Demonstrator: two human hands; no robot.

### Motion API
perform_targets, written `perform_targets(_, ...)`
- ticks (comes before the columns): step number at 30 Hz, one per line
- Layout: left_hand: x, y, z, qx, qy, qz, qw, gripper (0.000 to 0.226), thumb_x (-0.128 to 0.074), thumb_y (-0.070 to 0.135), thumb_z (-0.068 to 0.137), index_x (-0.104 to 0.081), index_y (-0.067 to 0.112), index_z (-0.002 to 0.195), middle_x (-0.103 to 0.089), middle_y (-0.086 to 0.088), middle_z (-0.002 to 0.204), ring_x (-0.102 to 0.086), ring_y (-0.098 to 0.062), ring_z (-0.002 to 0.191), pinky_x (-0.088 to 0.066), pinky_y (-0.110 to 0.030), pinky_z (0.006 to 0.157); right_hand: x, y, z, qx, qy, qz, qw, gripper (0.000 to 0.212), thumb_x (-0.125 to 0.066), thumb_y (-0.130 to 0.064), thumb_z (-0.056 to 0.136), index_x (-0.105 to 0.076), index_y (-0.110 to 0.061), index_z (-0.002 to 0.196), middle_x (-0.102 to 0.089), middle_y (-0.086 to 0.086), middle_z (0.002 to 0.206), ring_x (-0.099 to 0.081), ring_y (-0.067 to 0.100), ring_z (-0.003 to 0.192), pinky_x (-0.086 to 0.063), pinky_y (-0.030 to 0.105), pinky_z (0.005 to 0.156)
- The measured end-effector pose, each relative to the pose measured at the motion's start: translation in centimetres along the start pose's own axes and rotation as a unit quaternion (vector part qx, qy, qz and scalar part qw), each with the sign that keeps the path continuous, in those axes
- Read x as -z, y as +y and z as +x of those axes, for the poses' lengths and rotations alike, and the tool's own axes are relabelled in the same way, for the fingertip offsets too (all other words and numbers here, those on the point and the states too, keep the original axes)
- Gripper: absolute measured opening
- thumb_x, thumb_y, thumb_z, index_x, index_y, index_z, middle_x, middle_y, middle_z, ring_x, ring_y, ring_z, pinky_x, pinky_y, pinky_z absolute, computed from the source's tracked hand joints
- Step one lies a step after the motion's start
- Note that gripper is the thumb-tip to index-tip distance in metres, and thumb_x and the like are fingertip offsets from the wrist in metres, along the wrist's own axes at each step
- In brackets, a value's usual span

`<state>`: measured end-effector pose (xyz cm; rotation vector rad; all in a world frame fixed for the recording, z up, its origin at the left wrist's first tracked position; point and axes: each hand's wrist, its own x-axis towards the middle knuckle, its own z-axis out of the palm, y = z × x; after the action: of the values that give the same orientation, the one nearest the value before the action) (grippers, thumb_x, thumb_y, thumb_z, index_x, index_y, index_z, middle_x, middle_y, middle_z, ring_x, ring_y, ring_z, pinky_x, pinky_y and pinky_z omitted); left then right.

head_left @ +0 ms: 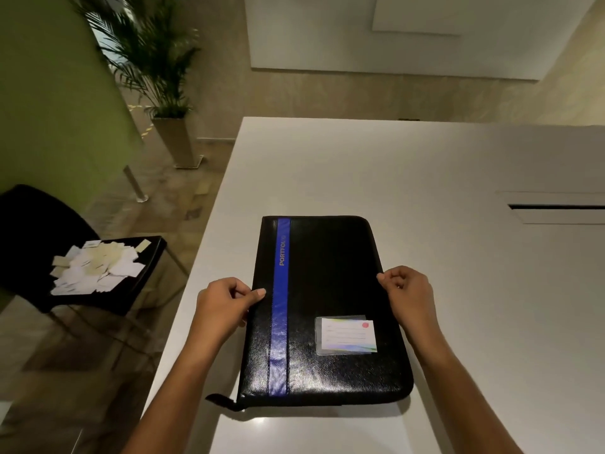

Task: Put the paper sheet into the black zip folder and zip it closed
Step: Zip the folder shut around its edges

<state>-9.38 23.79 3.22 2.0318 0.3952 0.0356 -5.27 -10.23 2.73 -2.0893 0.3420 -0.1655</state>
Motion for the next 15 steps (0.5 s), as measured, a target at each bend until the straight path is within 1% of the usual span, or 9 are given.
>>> perform_targets(5, 0.0, -0.5, 0.0, 0.007, -0.006, 0.005, 1.0, 0.028, -0.093, 0.024, 0.088, -0.076, 0.006, 0.075, -0.066, -0.002, 0.056, -0.06, -0.01, 0.041, -0.049, -0.02, 0.043, -0.8, 0.5, -0.3, -0.008, 0.006, -0.004, 1.0, 0.017, -0.08, -0.02, 0.1, -0.076, -0.007, 0.09, -0.079, 0.01, 0.08, -0.074, 0.029, 0.077, -0.052, 0.033, 0.07)
perform_targets(10, -0.1, -1.3, 0.0, 0.012, -0.006, 0.014, 1.0, 0.028, -0.093, 0.025, 0.087, -0.075, 0.009, 0.073, -0.065, 0.003, 0.053, -0.059, -0.008, 0.04, -0.047, -0.02, 0.042, -1.3, 1.1, -0.5, -0.003, 0.007, -0.022, 1.0, 0.018, -0.081, -0.022, 0.1, -0.075, -0.01, 0.086, -0.078, 0.008, 0.077, -0.075, 0.028, 0.076, -0.059, 0.041, 0.075)
perform_targets(12, -0.2, -1.7, 0.0, 0.014, -0.003, 0.024, 1.0, 0.029, -0.094, 0.027, 0.086, -0.075, 0.012, 0.071, -0.065, 0.004, 0.053, -0.061, -0.01, 0.043, -0.051, -0.026, 0.046, -1.6, 1.5, -0.6, -0.001, 0.009, -0.034, 0.999, 0.02, -0.081, -0.023, 0.099, -0.074, -0.013, 0.084, -0.077, 0.007, 0.074, -0.074, 0.027, 0.074, -0.059, 0.041, 0.073)
perform_targets(15, -0.4, -2.5, 0.1, 0.02, 0.0, 0.04, 0.999, 0.029, -0.095, 0.032, 0.084, -0.076, 0.015, 0.07, -0.068, 0.0, 0.06, -0.064, -0.02, 0.055, -0.052, -0.035, 0.058, -1.9, 2.0, -0.7, -0.003, 0.007, -0.058, 0.998, 0.021, -0.082, -0.025, 0.099, -0.074, -0.016, 0.081, -0.075, 0.003, 0.072, -0.072, 0.023, 0.072, -0.055, 0.036, 0.069)
